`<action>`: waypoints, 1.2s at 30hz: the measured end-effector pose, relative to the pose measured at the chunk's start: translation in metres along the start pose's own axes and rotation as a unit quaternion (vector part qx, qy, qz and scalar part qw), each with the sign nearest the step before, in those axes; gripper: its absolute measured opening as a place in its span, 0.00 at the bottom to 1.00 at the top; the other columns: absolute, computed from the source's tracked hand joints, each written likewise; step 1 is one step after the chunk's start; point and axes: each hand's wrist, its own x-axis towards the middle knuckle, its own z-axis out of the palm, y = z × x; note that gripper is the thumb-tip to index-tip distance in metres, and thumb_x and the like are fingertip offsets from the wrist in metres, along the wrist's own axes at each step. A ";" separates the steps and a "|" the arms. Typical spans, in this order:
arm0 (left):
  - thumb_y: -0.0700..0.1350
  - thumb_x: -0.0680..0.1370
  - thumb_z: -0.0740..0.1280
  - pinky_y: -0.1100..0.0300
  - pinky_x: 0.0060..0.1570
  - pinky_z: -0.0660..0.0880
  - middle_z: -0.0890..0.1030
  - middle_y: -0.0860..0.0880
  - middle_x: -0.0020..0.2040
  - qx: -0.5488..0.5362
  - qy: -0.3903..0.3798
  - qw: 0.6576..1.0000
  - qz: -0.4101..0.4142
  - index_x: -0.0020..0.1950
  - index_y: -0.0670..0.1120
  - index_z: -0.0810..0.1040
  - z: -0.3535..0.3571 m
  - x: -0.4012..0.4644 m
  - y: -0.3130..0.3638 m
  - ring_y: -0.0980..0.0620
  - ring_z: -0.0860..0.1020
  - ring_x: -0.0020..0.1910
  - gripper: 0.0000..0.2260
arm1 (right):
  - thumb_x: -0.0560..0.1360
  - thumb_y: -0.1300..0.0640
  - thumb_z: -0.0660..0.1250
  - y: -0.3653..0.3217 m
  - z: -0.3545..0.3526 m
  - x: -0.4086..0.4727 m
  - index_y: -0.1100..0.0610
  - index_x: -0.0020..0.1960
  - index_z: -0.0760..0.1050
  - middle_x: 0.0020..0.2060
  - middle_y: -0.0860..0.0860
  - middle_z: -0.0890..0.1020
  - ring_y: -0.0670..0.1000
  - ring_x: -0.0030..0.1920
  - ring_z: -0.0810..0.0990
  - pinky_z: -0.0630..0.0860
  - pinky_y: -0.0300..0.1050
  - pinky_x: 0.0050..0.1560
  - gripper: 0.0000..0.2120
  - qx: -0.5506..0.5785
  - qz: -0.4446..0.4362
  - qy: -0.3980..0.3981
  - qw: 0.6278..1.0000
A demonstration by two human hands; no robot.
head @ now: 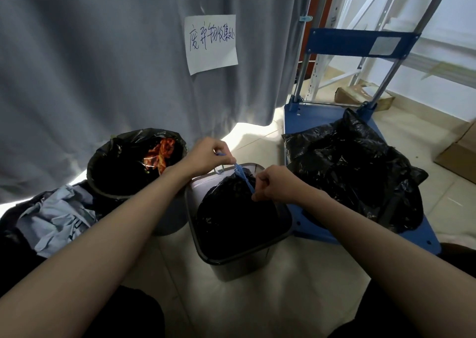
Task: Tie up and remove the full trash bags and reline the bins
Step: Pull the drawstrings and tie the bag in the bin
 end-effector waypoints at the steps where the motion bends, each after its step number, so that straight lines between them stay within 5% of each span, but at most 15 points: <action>1: 0.49 0.69 0.78 0.66 0.39 0.68 0.81 0.53 0.40 -0.015 -0.021 1.000 0.002 0.45 0.48 0.84 -0.005 -0.001 -0.002 0.60 0.74 0.36 0.09 | 0.70 0.59 0.77 0.002 0.001 0.001 0.57 0.37 0.77 0.39 0.56 0.83 0.51 0.39 0.79 0.77 0.45 0.44 0.09 0.000 0.006 0.003 1.000; 4: 0.55 0.64 0.80 0.61 0.49 0.71 0.73 0.53 0.55 0.073 -0.062 0.995 -0.012 0.62 0.52 0.78 -0.003 -0.007 -0.007 0.56 0.72 0.45 0.28 | 0.69 0.58 0.78 0.007 0.001 0.007 0.59 0.44 0.74 0.39 0.57 0.82 0.51 0.33 0.79 0.77 0.37 0.30 0.12 0.035 0.036 0.030 0.998; 7: 0.58 0.63 0.79 0.57 0.57 0.71 0.71 0.51 0.59 0.147 -0.113 0.983 0.007 0.67 0.52 0.74 0.011 -0.012 -0.006 0.53 0.72 0.55 0.34 | 0.67 0.56 0.79 0.009 0.003 0.010 0.57 0.59 0.70 0.41 0.51 0.76 0.44 0.31 0.76 0.68 0.29 0.21 0.26 0.058 0.059 0.024 0.996; 10: 0.57 0.64 0.79 0.57 0.52 0.73 0.78 0.52 0.52 0.159 -0.124 0.979 0.028 0.62 0.52 0.79 0.025 -0.015 -0.003 0.52 0.75 0.51 0.28 | 0.69 0.56 0.78 0.008 0.011 0.013 0.59 0.65 0.72 0.45 0.55 0.78 0.53 0.35 0.82 0.80 0.41 0.27 0.27 0.063 0.054 -0.023 0.996; 14: 0.49 0.69 0.73 0.58 0.39 0.71 0.77 0.53 0.37 0.169 -0.128 0.976 0.049 0.48 0.52 0.82 0.043 -0.022 0.003 0.51 0.77 0.40 0.09 | 0.70 0.59 0.76 0.005 0.014 0.015 0.57 0.48 0.80 0.35 0.50 0.79 0.50 0.33 0.79 0.73 0.30 0.28 0.08 0.064 0.010 0.060 0.996; 16: 0.46 0.72 0.69 0.55 0.39 0.71 0.76 0.50 0.35 0.177 -0.115 0.976 0.051 0.41 0.50 0.79 0.045 -0.023 0.005 0.47 0.77 0.40 0.01 | 0.70 0.62 0.75 0.003 0.011 0.015 0.57 0.41 0.77 0.32 0.51 0.79 0.49 0.29 0.79 0.78 0.37 0.31 0.07 0.153 0.021 0.083 0.985; 18: 0.44 0.72 0.68 0.54 0.43 0.73 0.79 0.48 0.39 0.174 -0.085 0.980 0.045 0.42 0.49 0.80 0.039 -0.020 0.005 0.47 0.78 0.43 0.01 | 0.70 0.59 0.76 0.002 0.008 0.014 0.59 0.45 0.75 0.32 0.52 0.79 0.47 0.27 0.79 0.79 0.41 0.28 0.10 0.213 0.038 0.107 0.971; 21: 0.41 0.72 0.68 0.53 0.47 0.74 0.81 0.47 0.44 0.154 -0.044 0.986 0.046 0.47 0.48 0.83 0.024 -0.013 0.007 0.48 0.77 0.46 0.07 | 0.67 0.47 0.78 0.004 0.004 0.011 0.54 0.56 0.74 0.39 0.50 0.79 0.43 0.30 0.79 0.73 0.33 0.23 0.24 0.134 0.039 0.072 0.988; 24: 0.38 0.72 0.67 0.56 0.43 0.73 0.80 0.50 0.41 0.128 -0.007 0.990 0.060 0.45 0.47 0.83 0.015 -0.010 0.020 0.48 0.78 0.44 0.08 | 0.67 0.46 0.78 0.002 0.010 0.008 0.50 0.63 0.72 0.48 0.51 0.80 0.52 0.42 0.82 0.80 0.43 0.31 0.28 0.115 0.025 -0.007 0.993; 27: 0.37 0.71 0.67 0.58 0.41 0.71 0.79 0.49 0.40 0.103 0.004 0.991 0.083 0.44 0.47 0.83 0.007 -0.008 0.034 0.48 0.77 0.42 0.08 | 0.72 0.49 0.74 0.000 0.016 0.012 0.55 0.59 0.77 0.52 0.55 0.82 0.57 0.52 0.81 0.74 0.44 0.46 0.18 0.032 -0.017 0.077 0.996; 31: 0.39 0.72 0.70 0.59 0.44 0.69 0.76 0.46 0.44 0.068 0.060 0.992 0.093 0.47 0.46 0.84 -0.005 -0.009 0.046 0.51 0.73 0.42 0.06 | 0.73 0.55 0.72 -0.010 0.003 0.013 0.57 0.52 0.82 0.41 0.54 0.83 0.54 0.45 0.81 0.70 0.42 0.40 0.10 0.133 -0.017 0.183 0.974; 36: 0.48 0.74 0.70 0.58 0.46 0.67 0.75 0.45 0.46 0.068 0.122 0.989 0.057 0.50 0.48 0.83 -0.012 -0.015 0.054 0.50 0.72 0.47 0.07 | 0.75 0.63 0.67 -0.029 -0.009 0.010 0.57 0.55 0.83 0.43 0.53 0.85 0.52 0.46 0.81 0.72 0.40 0.44 0.11 0.192 -0.025 0.275 0.942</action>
